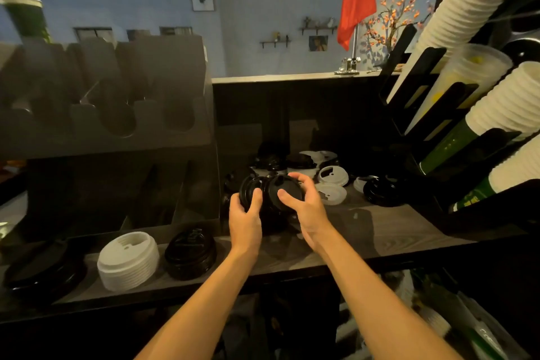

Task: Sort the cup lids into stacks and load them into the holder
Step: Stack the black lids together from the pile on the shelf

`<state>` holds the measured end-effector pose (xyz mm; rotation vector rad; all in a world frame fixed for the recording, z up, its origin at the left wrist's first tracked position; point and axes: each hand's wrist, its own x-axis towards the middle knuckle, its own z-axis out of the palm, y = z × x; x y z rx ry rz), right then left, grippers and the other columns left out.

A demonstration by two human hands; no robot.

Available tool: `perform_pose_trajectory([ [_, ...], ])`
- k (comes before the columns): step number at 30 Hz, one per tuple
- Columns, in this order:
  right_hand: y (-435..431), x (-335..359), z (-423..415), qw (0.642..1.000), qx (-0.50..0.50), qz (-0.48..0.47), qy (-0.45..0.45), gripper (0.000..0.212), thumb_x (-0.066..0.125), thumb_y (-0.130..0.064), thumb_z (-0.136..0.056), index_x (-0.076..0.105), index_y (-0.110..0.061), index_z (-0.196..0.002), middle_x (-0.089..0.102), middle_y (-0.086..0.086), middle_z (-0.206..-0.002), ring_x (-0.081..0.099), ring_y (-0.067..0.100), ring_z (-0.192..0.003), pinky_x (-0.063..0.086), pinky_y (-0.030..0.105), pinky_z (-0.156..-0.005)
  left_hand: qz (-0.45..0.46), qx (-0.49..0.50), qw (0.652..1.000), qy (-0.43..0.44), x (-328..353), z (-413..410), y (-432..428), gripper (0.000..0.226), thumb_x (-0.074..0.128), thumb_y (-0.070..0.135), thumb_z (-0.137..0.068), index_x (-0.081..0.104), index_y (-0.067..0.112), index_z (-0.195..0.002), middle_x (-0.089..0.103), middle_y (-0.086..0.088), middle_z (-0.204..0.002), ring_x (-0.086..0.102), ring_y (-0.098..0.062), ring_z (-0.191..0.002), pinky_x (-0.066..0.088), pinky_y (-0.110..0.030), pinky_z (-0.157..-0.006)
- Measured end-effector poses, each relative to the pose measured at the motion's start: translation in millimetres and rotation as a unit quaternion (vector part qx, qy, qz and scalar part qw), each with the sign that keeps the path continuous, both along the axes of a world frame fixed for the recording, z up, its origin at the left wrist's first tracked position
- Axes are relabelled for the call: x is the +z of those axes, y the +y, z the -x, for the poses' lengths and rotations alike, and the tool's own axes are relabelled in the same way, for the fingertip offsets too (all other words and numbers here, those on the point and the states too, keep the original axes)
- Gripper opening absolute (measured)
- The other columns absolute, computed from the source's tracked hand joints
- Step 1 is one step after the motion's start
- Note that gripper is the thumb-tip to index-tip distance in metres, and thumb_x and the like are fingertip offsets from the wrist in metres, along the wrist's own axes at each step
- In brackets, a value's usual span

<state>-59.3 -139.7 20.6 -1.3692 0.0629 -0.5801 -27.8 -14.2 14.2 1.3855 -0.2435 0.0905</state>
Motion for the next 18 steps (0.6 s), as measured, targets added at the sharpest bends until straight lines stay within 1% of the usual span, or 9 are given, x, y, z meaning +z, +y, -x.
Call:
perform_pose_trajectory([
  [3, 7.3, -0.8, -6.7, 0.997, -0.033, 0.064, 0.021, 0.051, 0.072, -0.029, -0.093, 0.049, -0.036, -0.138, 0.053, -0.013, -0.136, 0.051, 0.005, -0.123, 0.045, 0.017, -0.092, 0.028, -0.008, 0.999, 0.025, 1.3, -2.1, 1.5, 0.037, 0.072, 0.049, -0.090, 0.064, 0.019, -0.111, 0.072, -0.004, -0.110, 0.069, -0.021, -0.106, 0.055, -0.049, -0.101],
  [5, 7.5, -3.5, -6.3, 0.994, -0.036, 0.102, 0.034, 0.053, 0.069, -0.039, -0.093, 0.045, -0.039, -0.141, 0.051, -0.015, -0.135, 0.048, 0.003, -0.124, 0.043, 0.014, -0.091, 0.036, -0.020, 0.999, 0.035, -0.4, -4.2, 1.8, 0.068, 0.081, 0.063, -0.075, 0.062, 0.018, -0.122, 0.071, -0.005, -0.119, 0.067, -0.024, -0.115, 0.053, -0.051, -0.103],
  [6, 6.1, -6.0, -6.7, 0.992, -0.038, 0.111, 0.042, 0.055, 0.069, -0.043, -0.093, 0.044, -0.039, -0.142, 0.051, -0.014, -0.136, 0.048, 0.005, -0.125, 0.045, 0.018, -0.093, 0.038, -0.026, 0.999, 0.030, -0.2, -3.6, 2.1, 0.072, 0.082, 0.066, -0.070, 0.062, 0.019, -0.122, 0.072, -0.003, -0.118, 0.068, -0.023, -0.115, 0.054, -0.051, -0.103],
  [8, 3.3, -9.5, -5.5, 0.990, -0.045, 0.117, 0.056, 0.062, 0.069, -0.050, -0.090, 0.043, -0.036, -0.145, 0.052, -0.012, -0.139, 0.050, 0.008, -0.127, 0.048, 0.027, -0.100, 0.027, -0.037, 0.999, 0.014, 0.3, -2.6, 2.0, 0.062, 0.081, 0.062, -0.074, 0.064, 0.022, -0.118, 0.074, 0.001, -0.113, 0.069, -0.020, -0.111, 0.055, -0.050, -0.101],
  [10, 2.4, -10.8, -4.3, 0.993, -0.044, 0.100, 0.054, 0.061, 0.070, -0.053, -0.088, 0.046, -0.037, -0.142, 0.056, -0.009, -0.138, 0.054, 0.011, -0.126, 0.052, 0.033, -0.100, 0.008, -0.041, 0.999, -0.003, 0.6, -0.6, 1.6, 0.044, 0.076, 0.053, -0.086, 0.064, 0.022, -0.115, 0.074, 0.001, -0.110, 0.070, -0.018, -0.107, 0.056, -0.048, -0.100],
  [12, 2.7, -9.3, -1.8, 0.995, -0.047, 0.072, 0.041, 0.050, 0.069, -0.045, -0.092, 0.050, -0.038, -0.138, 0.057, -0.010, -0.135, 0.055, 0.010, -0.124, 0.053, 0.024, -0.092, -0.006, -0.034, 0.999, -0.031, 0.0, 0.6, 0.5, 0.026, 0.069, 0.042, -0.095, 0.063, 0.021, -0.110, 0.073, 0.000, -0.106, 0.071, -0.016, -0.101, 0.057, -0.044, -0.097],
  [14, 1.2, -6.8, 0.7, 0.999, -0.045, 0.003, 0.021, 0.038, 0.067, -0.032, -0.096, 0.056, -0.034, -0.133, 0.062, -0.007, -0.131, 0.059, 0.012, -0.121, 0.053, 0.022, -0.087, -0.016, -0.024, 0.998, -0.048, -1.1, 0.3, -1.0, 0.020, 0.065, 0.038, -0.098, 0.062, 0.020, -0.107, 0.072, -0.001, -0.103, 0.070, -0.017, -0.098, 0.058, -0.040, -0.093],
  [16, -2.3, -4.5, 2.0, 0.994, -0.020, -0.103, 0.002, 0.032, 0.066, -0.020, -0.097, 0.060, -0.028, -0.128, 0.069, -0.001, -0.123, 0.065, 0.017, -0.116, 0.056, 0.030, -0.092, -0.028, -0.012, 0.998, -0.060, -0.5, 1.7, -1.8, 0.021, 0.063, 0.038, -0.100, 0.060, 0.018, -0.106, 0.070, -0.001, -0.099, 0.068, -0.016, -0.092, 0.057, -0.036, -0.088],
  [18, -5.2, -0.9, 3.2, 0.981, 0.011, -0.194, -0.006, 0.033, 0.065, -0.013, -0.096, 0.061, -0.023, -0.127, 0.072, 0.005, -0.120, 0.068, 0.022, -0.114, 0.055, 0.039, -0.098, -0.035, -0.012, 0.997, -0.061, -3.1, 0.1, -2.5, 0.023, 0.062, 0.041, -0.100, 0.060, 0.018, -0.105, 0.069, 0.000, -0.099, 0.068, -0.013, -0.092, 0.056, -0.037, -0.088],
])
